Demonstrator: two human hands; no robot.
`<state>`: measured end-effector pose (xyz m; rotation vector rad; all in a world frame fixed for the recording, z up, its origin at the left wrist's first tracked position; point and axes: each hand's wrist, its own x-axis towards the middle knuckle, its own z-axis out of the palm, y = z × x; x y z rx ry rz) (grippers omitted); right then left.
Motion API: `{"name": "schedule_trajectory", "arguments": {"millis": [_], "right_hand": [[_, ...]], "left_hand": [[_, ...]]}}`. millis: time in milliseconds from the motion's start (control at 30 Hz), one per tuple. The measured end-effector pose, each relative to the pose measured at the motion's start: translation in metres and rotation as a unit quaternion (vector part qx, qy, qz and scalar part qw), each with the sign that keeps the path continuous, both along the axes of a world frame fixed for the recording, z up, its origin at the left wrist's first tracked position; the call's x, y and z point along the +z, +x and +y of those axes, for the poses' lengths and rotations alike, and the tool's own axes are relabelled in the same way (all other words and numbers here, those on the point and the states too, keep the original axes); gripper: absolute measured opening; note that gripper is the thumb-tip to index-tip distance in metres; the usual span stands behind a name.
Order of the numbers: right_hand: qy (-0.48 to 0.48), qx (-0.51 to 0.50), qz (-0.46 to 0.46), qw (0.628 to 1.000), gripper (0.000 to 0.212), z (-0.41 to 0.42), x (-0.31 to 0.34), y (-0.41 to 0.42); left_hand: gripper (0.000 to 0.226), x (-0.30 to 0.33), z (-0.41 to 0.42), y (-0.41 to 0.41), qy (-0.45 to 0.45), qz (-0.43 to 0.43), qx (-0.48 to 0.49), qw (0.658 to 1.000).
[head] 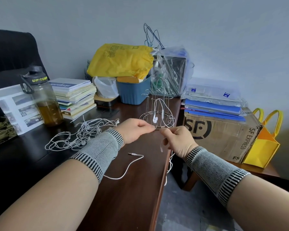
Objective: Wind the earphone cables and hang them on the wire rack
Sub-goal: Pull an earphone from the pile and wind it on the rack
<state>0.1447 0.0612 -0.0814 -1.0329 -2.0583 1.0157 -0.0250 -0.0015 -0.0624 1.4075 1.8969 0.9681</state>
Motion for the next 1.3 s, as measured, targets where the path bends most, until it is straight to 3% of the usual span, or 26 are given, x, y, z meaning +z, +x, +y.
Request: {"name": "schedule_trajectory", "arguments": {"millis": [167, 333, 467, 533, 667, 767, 867, 1033, 1167, 1300], "right_hand": [[0.094, -0.06, -0.098, 0.989, 0.05, 0.028, -0.008, 0.006], [0.095, -0.105, -0.164, 0.976, 0.022, 0.057, -0.004, 0.003], [0.089, -0.125, -0.172, 0.973, 0.064, 0.082, 0.0, -0.011], [0.087, -0.126, -0.176, 0.973, 0.073, 0.092, 0.002, -0.022], [0.102, -0.122, -0.192, 0.969, 0.07, 0.104, 0.007, -0.042], [0.104, -0.127, -0.196, 0.967, 0.055, 0.111, 0.008, -0.05], [0.123, -0.128, -0.182, 0.967, 0.03, 0.114, 0.006, -0.054], [0.172, -0.114, -0.13, 0.97, 0.023, 0.117, 0.0, -0.053], [0.124, -0.084, -0.064, 0.987, 0.013, 0.117, -0.001, -0.052], [0.056, -0.057, -0.002, 0.997, 0.015, 0.114, 0.001, -0.057]], "left_hand": [[0.04, 0.008, 0.036, -0.004, 0.092, 0.004, 0.133, 0.987], [0.037, 0.009, 0.079, -0.004, 0.117, 0.007, 0.181, 0.976], [0.034, 0.007, 0.1, -0.007, 0.102, 0.032, 0.195, 0.975], [0.033, 0.004, 0.108, -0.009, 0.092, 0.046, 0.199, 0.975], [0.023, 0.0, 0.119, -0.01, 0.076, 0.064, 0.19, 0.977], [0.022, 0.0, 0.122, -0.011, 0.089, 0.066, 0.197, 0.974], [0.02, -0.001, 0.125, -0.008, 0.108, 0.084, 0.202, 0.97], [0.022, -0.001, 0.133, -0.004, 0.114, 0.086, 0.193, 0.971], [0.019, -0.001, 0.14, -0.002, 0.11, 0.083, 0.185, 0.973], [0.026, -0.005, 0.143, -0.002, 0.123, 0.063, 0.177, 0.974]]}}
